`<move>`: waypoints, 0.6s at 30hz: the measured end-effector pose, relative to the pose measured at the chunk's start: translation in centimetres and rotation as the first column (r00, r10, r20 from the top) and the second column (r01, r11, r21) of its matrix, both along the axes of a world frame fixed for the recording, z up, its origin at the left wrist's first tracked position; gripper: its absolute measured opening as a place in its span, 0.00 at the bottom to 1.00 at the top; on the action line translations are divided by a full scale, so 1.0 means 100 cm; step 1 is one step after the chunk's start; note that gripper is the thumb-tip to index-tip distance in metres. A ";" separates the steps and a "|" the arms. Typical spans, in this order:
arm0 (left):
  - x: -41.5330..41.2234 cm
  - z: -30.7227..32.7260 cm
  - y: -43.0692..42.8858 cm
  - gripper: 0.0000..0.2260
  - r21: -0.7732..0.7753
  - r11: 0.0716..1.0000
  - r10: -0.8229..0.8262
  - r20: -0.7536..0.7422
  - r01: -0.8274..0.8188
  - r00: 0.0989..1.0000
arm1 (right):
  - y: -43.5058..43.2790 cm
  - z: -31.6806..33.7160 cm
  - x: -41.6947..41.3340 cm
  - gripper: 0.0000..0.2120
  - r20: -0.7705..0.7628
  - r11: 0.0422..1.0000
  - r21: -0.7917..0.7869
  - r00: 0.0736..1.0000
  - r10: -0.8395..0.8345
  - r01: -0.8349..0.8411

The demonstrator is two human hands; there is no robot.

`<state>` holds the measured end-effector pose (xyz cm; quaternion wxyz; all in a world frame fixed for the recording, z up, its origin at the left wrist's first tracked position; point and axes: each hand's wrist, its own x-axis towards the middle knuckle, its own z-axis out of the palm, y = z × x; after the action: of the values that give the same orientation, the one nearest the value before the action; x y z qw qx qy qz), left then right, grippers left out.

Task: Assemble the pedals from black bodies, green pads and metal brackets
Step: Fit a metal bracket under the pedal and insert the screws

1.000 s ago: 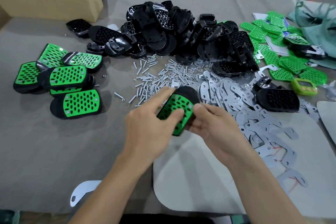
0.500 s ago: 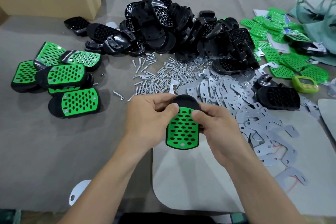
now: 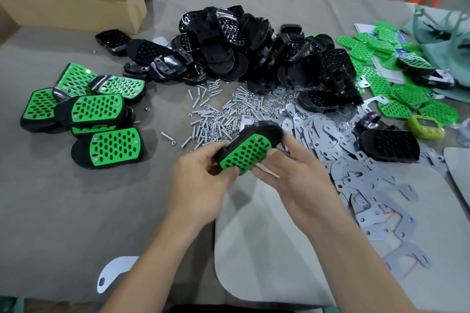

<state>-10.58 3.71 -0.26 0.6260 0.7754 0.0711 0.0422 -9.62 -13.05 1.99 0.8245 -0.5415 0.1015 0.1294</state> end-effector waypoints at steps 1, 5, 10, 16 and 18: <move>-0.003 -0.001 0.001 0.19 0.135 0.989 0.053 0.063 -0.062 0.997 | 0.005 0.000 0.000 0.19 0.001 1.000 0.015 1.000 0.010 -0.010; -0.020 -0.002 -0.007 0.20 0.528 0.777 0.059 0.480 -0.342 0.875 | 0.040 -0.001 -0.001 0.17 -0.003 0.985 0.131 0.993 0.116 -0.114; -0.019 0.003 0.020 0.17 0.390 0.862 0.071 0.541 -0.325 0.838 | 0.057 0.002 0.024 0.22 -0.140 0.925 0.366 0.976 0.164 -0.103; -0.005 0.020 0.082 0.18 -0.279 0.900 0.392 0.185 -0.334 0.901 | 0.098 0.012 0.080 0.16 -0.014 0.969 0.128 0.976 0.215 -0.212; -0.001 0.019 0.104 0.18 -0.330 0.863 0.450 0.157 -0.383 0.879 | 0.133 0.023 0.095 0.16 0.236 0.929 -0.293 0.925 0.297 -0.224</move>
<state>-10.68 14.13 1.67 0.7120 0.6314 0.1709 0.2555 -0.09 0.26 4.29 0.7271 -0.6666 -0.0718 0.1475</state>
